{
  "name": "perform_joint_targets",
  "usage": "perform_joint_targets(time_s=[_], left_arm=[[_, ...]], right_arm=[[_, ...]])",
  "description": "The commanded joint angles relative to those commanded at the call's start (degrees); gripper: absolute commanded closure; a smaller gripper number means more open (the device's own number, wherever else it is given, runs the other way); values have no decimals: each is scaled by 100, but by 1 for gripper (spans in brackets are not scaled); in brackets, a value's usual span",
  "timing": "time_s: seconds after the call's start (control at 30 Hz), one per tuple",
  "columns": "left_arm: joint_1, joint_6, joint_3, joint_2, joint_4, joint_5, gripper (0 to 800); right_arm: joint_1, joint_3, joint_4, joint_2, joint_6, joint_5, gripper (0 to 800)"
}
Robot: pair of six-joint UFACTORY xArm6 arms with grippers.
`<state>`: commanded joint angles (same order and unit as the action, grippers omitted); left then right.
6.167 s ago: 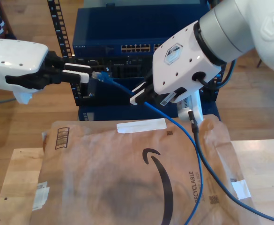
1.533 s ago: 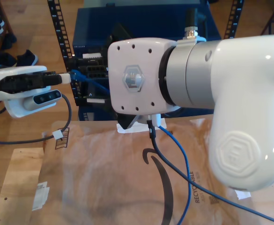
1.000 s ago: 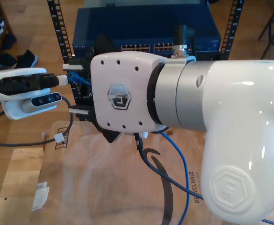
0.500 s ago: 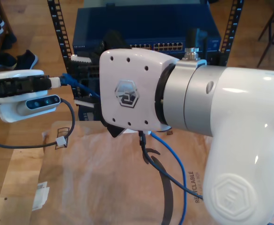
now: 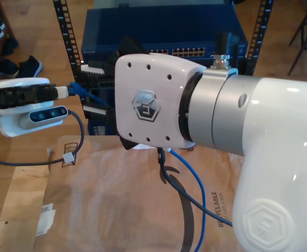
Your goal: Grab the cable and plug it in
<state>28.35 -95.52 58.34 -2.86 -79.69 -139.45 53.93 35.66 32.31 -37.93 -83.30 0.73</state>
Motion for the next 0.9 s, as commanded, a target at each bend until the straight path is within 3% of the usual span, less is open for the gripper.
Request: perform_joint_targets(time_s=[0.5,0.9], left_arm=[[-9,0,44,18,18,9,792],[-105,0,35,26,35,18,792]], right_arm=[[62,18,9,79,-9,0,418],[62,9,9,88,0,-158,494]])
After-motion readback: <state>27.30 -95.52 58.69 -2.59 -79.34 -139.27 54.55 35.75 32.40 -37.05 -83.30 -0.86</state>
